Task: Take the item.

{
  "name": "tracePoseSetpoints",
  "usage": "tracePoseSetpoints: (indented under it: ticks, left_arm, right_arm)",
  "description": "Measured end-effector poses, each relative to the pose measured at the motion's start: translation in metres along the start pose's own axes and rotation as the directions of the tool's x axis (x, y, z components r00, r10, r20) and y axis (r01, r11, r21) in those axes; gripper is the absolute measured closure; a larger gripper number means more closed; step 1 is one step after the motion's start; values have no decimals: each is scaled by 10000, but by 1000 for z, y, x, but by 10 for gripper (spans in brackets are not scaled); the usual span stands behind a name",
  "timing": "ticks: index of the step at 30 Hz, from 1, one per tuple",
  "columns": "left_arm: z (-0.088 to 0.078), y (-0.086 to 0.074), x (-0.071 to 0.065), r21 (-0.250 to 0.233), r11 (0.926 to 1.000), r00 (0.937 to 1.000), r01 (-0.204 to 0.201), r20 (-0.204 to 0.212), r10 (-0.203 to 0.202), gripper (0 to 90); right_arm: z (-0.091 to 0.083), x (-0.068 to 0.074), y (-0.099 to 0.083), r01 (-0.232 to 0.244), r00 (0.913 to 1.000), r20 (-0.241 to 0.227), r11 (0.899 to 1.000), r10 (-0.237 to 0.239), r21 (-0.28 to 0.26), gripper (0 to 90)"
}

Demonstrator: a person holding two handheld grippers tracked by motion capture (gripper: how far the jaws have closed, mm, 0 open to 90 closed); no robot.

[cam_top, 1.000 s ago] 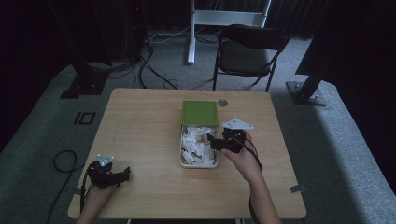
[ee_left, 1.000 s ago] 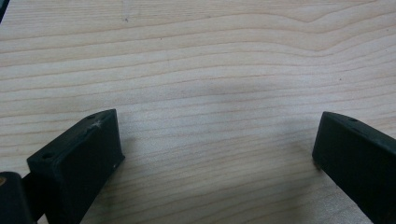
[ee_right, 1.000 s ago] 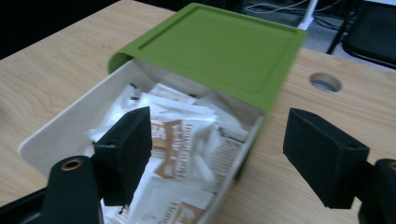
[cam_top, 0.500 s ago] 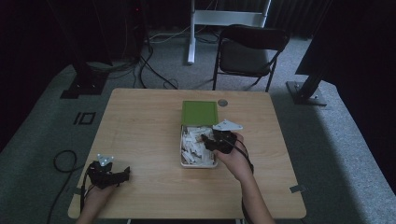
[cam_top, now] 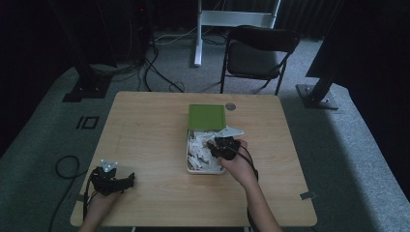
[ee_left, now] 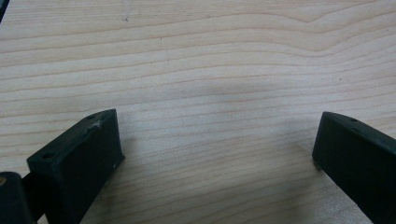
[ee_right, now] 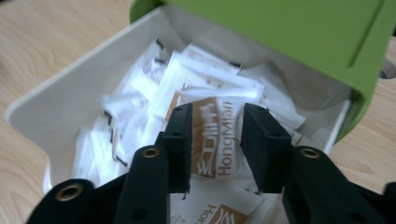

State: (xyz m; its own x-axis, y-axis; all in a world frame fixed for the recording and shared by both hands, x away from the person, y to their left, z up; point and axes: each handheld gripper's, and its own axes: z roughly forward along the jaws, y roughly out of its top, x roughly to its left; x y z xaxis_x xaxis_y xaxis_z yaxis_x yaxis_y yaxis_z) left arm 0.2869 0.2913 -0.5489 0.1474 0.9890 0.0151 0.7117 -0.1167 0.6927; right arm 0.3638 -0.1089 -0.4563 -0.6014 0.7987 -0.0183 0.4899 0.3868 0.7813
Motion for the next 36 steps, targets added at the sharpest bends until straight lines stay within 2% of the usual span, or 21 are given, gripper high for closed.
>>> tracePoseSetpoints:
  ticks: [3, 11, 14, 17, 27, 36]
  left_arm:
    - [0, 0, 0, 0, 10000, 10000, 0, 0, 0, 21]
    - [0, 0, 0, 2, 10000, 10000, -1, 0, 1, 21]
    - [0, 0, 0, 2, 10000, 10000, 1, 1, -1, 21]
    - [0, 0, 0, 1, 10000, 10000, 1, 1, -1, 21]
    - [0, 0, 0, -22, 10000, 10000, 50, 2, -50, 21]
    - [0, 0, 0, -17, 10000, 10000, 26, -1, -26, 21]
  right_arm:
    - [3, 1, 0, 263, 9997, 4, 9994, -263, 246, 660]
    - [13, 2, -3, 254, 9996, -147, 9983, -246, 525, 622]
    - [12, 1, -3, 343, 9993, -159, 9980, -335, 536, 706]
    - [8, 0, -1, 329, 9994, -121, 9989, -325, 342, 737]
    - [-9, -2, 11, 47, 9982, -596, 9987, -76, -498, 743]
    - [-30, -14, 21, -111, 9995, -322, 9926, 73, -1205, 745]
